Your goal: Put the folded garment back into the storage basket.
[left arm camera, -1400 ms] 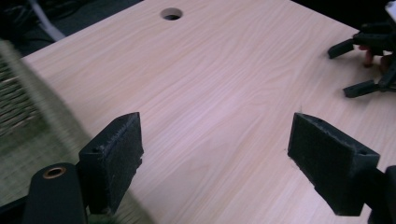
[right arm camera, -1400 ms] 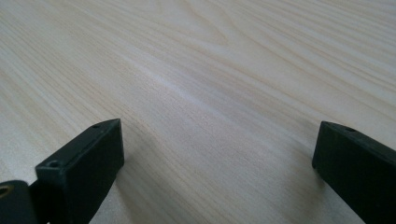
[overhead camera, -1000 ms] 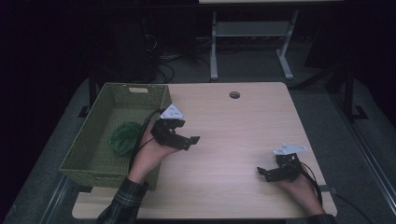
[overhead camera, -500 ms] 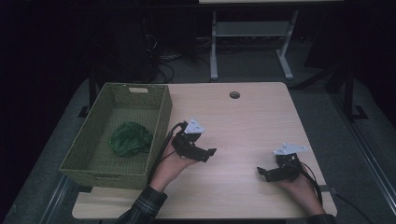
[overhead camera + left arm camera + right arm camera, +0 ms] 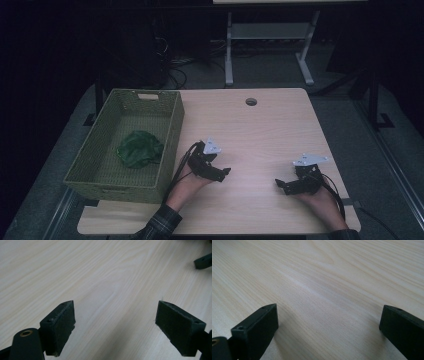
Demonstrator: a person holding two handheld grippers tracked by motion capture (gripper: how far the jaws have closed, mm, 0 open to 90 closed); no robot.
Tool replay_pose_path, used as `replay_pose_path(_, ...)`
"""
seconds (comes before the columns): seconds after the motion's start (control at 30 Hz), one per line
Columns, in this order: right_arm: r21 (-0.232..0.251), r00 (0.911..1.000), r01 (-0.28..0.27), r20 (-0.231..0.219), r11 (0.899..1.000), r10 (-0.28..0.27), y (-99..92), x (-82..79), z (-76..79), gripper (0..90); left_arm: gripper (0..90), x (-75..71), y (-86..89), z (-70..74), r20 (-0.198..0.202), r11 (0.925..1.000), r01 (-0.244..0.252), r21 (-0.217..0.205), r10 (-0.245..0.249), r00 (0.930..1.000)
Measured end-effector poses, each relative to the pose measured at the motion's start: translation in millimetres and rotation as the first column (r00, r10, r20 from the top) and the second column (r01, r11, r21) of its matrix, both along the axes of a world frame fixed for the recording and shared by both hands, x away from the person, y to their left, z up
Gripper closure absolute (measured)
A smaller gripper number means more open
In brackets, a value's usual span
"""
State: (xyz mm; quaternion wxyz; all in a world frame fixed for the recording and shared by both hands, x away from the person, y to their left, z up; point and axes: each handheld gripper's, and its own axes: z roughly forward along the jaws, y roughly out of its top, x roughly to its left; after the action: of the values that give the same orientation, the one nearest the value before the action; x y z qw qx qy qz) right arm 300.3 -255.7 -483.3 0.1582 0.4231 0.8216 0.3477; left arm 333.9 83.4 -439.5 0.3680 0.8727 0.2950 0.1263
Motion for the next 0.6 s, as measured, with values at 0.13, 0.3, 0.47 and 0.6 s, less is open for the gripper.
replay_pose_path(0.13,0.0,1.0,-0.001,0.001,1.0,0.001,0.0,0.1,0.0,1.8,14.8,-0.7,-0.2,-10.2,-0.005,0.9998,-0.003,0.018,0.003,1.0)
replay_pose_path(0.3,0.0,1.0,-0.001,0.001,1.0,0.001,0.0,0.1,-0.1,1.8,13.6,-0.9,-2.7,-24.1,-0.007,0.9989,0.001,0.048,-0.001,1.0)
replay_pose_path(0.47,-0.001,1.0,-0.001,0.001,1.0,0.001,-0.1,0.1,-0.1,1.8,12.8,-3.0,-2.6,-37.8,-0.002,0.9998,-0.013,0.012,0.013,0.9999)
replay_pose_path(0.6,-0.001,1.0,-0.002,0.001,1.0,0.002,-0.1,0.1,-0.1,1.8,12.7,-3.3,-1.5,-38.9,0.003,1.0,-0.006,0.002,0.006,1.0)
